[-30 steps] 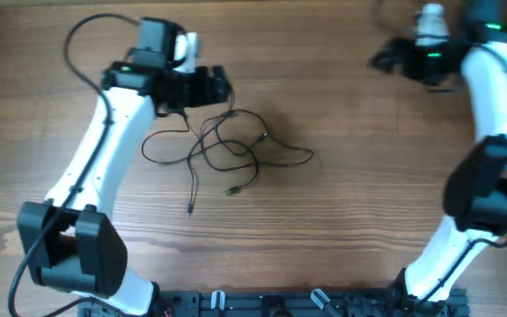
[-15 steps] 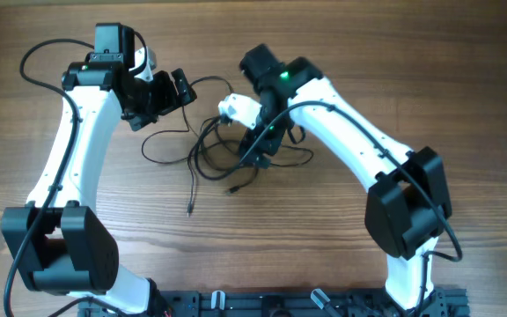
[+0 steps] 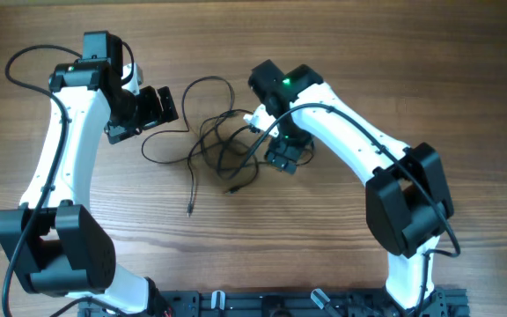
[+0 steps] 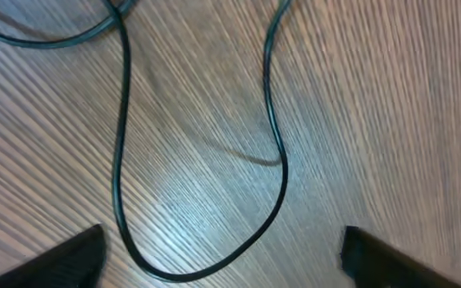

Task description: Untangle cables

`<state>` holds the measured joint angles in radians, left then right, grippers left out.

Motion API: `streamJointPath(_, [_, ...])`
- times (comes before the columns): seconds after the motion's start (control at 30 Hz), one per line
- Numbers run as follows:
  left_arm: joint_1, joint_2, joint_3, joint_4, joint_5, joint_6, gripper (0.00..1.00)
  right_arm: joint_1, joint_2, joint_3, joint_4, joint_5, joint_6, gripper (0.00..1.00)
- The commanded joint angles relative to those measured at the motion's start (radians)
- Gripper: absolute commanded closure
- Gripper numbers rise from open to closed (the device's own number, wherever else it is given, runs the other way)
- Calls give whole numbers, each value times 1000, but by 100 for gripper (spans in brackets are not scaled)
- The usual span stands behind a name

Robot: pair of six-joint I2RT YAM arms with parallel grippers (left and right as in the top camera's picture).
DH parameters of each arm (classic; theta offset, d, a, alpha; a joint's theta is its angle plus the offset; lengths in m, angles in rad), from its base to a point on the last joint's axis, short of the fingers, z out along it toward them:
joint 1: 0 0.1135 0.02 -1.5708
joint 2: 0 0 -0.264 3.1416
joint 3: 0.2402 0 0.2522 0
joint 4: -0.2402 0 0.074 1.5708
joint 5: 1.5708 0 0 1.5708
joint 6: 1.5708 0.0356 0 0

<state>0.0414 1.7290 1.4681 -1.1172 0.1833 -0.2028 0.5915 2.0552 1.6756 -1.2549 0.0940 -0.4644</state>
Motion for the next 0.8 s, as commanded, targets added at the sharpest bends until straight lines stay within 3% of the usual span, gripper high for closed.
streamJointPath(0.0, [3,-16,4,-4,-10,17,0,-6,31,-22,25,-98,18,14])
streamJointPath(0.2, [3,-16,4,-18,-9,17,0,-6,36,-202,182,-186,54,19])
streamJointPath(0.23, [3,-16,4,-23,-9,17,0,-6,36,-213,194,-186,53,32])
streamJointPath(0.27, [3,-16,4,-29,-9,17,0,-6,36,-217,212,-186,57,96])
streamJointPath(0.43, [2,-16,4,-43,-8,16,0,-7,20,-48,331,-162,292,96])
streamJointPath(0.53, [2,-16,4,-67,2,16,0,-7,-27,211,317,-18,291,96])
streamJointPath(0.67, [2,-16,4,-78,2,16,0,-35,-140,497,355,318,280,96])
streamJointPath(0.77, [2,-16,4,-81,2,16,0,-150,-237,539,437,400,233,96])
